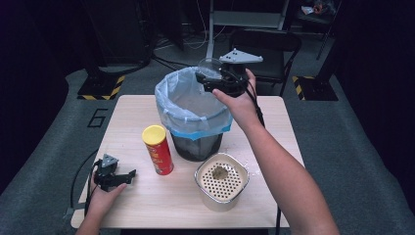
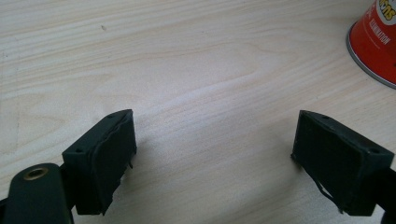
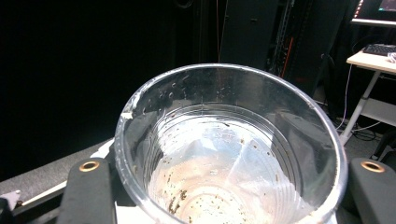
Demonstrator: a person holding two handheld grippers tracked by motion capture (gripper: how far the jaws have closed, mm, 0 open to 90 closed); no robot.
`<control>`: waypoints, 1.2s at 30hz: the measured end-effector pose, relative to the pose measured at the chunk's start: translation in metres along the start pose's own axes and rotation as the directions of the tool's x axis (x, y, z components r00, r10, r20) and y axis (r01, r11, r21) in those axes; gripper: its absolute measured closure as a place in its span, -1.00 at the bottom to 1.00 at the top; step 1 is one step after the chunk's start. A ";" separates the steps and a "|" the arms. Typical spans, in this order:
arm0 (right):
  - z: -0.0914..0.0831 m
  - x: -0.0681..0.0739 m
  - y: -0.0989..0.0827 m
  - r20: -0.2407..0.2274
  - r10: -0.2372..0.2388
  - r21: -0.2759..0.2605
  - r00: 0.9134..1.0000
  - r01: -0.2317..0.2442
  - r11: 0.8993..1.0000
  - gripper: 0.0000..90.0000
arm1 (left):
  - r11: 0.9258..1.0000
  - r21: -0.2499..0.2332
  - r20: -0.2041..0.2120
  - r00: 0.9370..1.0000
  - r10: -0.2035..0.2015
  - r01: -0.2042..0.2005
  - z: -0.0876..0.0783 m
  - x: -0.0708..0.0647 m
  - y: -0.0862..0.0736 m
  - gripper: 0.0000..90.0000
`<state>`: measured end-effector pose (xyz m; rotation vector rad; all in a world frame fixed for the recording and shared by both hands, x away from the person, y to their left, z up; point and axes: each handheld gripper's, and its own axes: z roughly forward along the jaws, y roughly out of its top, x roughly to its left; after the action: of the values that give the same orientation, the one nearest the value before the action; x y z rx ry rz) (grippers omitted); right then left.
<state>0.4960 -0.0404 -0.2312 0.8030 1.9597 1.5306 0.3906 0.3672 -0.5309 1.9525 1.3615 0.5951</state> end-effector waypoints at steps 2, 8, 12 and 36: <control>0.006 0.001 -0.001 0.004 -0.007 0.016 1.000 0.007 1.000 -0.30 | 1.000 0.000 0.002 1.000 -0.001 0.001 0.000 0.000 0.000 -0.71; 0.016 0.002 -0.005 -0.009 -0.002 0.037 1.000 0.002 0.999 -0.32 | 1.000 0.000 0.003 1.000 -0.003 0.003 0.000 0.000 0.000 -0.71; 0.021 0.003 -0.007 -0.019 0.007 0.066 1.000 -0.006 0.998 -0.32 | 1.000 0.000 0.000 1.000 -0.003 0.003 0.000 0.000 0.000 -0.71; 0.046 0.017 -0.020 -0.046 0.016 0.214 0.999 -0.006 0.977 -0.75 | 1.000 0.002 0.009 1.000 0.008 -0.008 0.000 -0.001 0.000 -0.74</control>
<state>0.5144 -0.0018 -0.2616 0.8731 2.1853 1.3721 0.3899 0.3668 -0.5309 1.9610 1.3496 0.5887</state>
